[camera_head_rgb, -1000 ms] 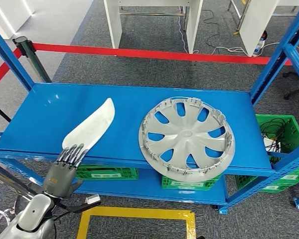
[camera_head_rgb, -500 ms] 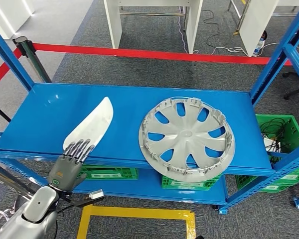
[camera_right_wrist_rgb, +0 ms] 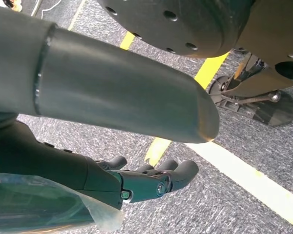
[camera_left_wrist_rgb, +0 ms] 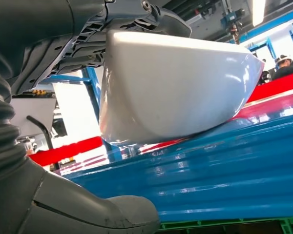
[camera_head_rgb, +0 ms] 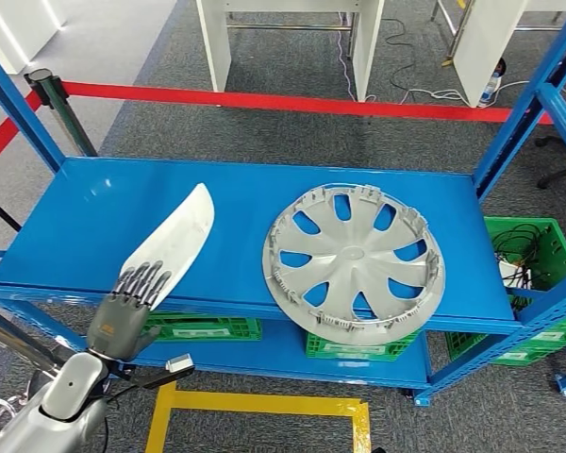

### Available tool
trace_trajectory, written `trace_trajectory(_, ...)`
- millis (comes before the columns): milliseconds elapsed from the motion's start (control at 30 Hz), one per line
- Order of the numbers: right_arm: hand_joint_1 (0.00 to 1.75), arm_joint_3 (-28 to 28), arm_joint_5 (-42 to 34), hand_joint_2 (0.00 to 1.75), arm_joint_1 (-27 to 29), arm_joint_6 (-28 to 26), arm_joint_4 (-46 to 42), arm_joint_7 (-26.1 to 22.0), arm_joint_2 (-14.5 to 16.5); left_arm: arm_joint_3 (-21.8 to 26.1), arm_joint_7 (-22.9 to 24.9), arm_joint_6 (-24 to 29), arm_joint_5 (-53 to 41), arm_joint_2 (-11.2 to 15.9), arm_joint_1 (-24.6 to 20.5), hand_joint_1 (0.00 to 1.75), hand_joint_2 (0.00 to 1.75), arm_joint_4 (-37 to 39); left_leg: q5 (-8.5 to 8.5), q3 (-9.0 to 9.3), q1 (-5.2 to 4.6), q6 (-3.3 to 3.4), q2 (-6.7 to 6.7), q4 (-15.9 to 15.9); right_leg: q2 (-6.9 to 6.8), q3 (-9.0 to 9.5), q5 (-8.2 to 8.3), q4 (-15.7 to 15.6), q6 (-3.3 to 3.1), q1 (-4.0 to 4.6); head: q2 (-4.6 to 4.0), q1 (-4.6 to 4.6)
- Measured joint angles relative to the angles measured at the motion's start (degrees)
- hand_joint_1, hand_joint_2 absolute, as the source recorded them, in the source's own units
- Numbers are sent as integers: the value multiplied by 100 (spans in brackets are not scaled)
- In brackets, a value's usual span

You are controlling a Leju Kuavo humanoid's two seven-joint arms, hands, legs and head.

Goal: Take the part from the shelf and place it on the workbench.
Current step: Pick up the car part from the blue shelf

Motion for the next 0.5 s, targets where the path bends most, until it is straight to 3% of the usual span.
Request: trace_trajectory(500,0,37,2,0,1,2,1,-2,-16,176,-85,211,151,-20,3,0,175,315,0,0,0,0,0,0,0,0,0,0,0,0,0,0)
